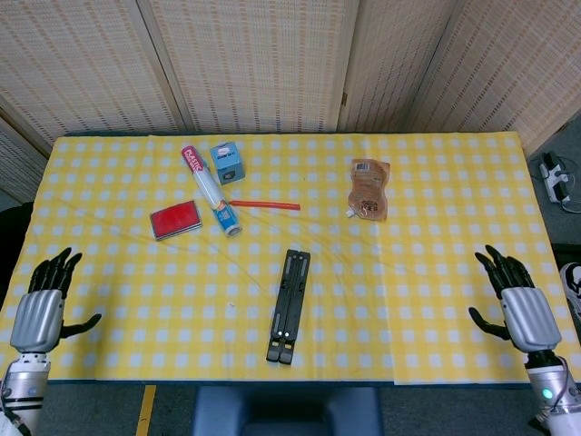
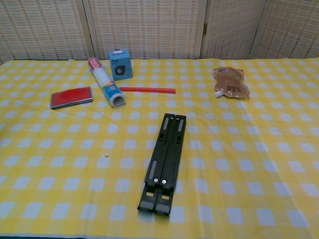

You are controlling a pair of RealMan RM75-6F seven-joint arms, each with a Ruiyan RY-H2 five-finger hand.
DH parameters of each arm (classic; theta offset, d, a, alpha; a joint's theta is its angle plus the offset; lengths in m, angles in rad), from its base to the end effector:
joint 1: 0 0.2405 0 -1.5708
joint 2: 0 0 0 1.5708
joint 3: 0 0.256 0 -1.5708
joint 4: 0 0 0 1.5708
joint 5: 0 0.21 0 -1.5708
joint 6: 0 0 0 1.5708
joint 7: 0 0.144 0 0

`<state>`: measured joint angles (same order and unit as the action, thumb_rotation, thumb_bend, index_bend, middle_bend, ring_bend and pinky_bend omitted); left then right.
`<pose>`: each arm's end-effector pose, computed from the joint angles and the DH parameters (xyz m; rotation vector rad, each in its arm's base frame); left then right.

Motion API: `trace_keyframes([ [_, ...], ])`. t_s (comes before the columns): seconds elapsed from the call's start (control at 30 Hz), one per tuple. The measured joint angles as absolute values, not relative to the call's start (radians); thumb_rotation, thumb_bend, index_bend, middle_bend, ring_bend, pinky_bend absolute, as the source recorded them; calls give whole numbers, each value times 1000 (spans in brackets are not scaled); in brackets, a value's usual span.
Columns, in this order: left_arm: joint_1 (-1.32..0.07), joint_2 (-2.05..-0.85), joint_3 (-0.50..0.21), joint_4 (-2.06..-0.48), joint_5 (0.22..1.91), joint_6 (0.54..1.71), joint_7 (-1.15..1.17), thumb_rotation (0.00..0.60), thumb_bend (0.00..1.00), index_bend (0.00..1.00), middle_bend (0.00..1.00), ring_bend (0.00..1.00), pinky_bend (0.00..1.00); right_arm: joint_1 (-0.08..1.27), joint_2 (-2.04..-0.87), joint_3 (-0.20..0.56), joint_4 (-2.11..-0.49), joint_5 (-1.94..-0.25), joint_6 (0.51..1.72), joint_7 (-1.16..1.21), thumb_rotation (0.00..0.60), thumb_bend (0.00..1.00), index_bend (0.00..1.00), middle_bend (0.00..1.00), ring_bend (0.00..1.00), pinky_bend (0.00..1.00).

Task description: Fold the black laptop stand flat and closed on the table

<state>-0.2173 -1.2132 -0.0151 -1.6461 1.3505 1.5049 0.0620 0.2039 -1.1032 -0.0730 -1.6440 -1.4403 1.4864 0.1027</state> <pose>-0.2916 0.2114 0.1301 -1.3352 -0.9572 -0.9583 -0.3031 -0.1910 0.1492 1.4234 -1.0311 0.9628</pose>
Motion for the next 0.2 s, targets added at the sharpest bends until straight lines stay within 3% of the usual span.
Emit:
trace_keyframes([
  [0.2,-167,-1205,1,-1664,1406,1564,41,600,162,26,3,0,0,163,-1119,-68,-1622,-1492,1532,130,600,342,0,43,89,60],
])
